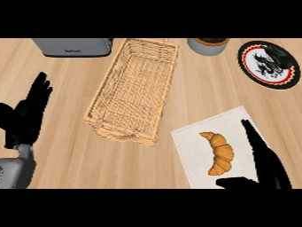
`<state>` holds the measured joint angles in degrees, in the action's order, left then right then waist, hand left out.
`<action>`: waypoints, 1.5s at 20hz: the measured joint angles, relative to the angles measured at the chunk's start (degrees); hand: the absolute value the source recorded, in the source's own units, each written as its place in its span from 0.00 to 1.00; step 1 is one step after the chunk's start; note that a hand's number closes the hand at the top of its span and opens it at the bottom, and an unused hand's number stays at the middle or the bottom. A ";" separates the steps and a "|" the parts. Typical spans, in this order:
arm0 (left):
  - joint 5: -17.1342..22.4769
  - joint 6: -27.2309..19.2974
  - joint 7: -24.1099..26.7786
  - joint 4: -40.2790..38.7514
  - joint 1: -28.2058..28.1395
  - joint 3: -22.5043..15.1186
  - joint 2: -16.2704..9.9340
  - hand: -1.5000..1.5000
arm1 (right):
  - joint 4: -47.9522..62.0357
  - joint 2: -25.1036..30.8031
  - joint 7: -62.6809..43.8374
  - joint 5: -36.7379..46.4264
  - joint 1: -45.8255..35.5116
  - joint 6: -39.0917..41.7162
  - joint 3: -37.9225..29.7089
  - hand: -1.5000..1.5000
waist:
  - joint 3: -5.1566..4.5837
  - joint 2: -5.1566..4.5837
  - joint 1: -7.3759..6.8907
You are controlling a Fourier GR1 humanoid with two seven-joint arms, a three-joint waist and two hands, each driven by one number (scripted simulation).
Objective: Pick the croissant from the placemat and place it in the basket
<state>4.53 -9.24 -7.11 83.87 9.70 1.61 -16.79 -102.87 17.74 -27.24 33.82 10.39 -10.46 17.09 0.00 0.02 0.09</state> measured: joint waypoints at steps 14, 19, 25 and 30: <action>-2.32 2.52 -1.50 0.29 1.08 3.43 1.64 0.50 | 10.21 -5.43 2.16 6.08 -3.52 0.79 -2.66 0.00 | -0.01 -0.01 -0.02; -3.70 2.84 -2.45 1.53 0.90 3.81 2.67 0.50 | 13.44 -7.61 3.78 8.14 -4.13 0.29 -3.07 0.00 | -0.02 0.01 -0.04; -4.31 3.81 -2.81 -0.27 2.97 4.94 3.26 0.50 | 17.44 -9.52 5.43 9.59 -5.62 0.18 -4.08 0.00 | -0.16 0.12 0.04; -4.55 5.15 -0.64 -0.73 1.57 6.01 3.08 0.50 | 19.46 -9.73 7.38 9.41 -5.87 0.42 -5.48 0.00 | -0.46 0.34 0.06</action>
<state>-0.02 -4.09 -7.75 83.14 11.27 7.62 -13.70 -83.41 8.02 -19.85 43.23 4.51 -10.04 11.62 -0.45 0.36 0.15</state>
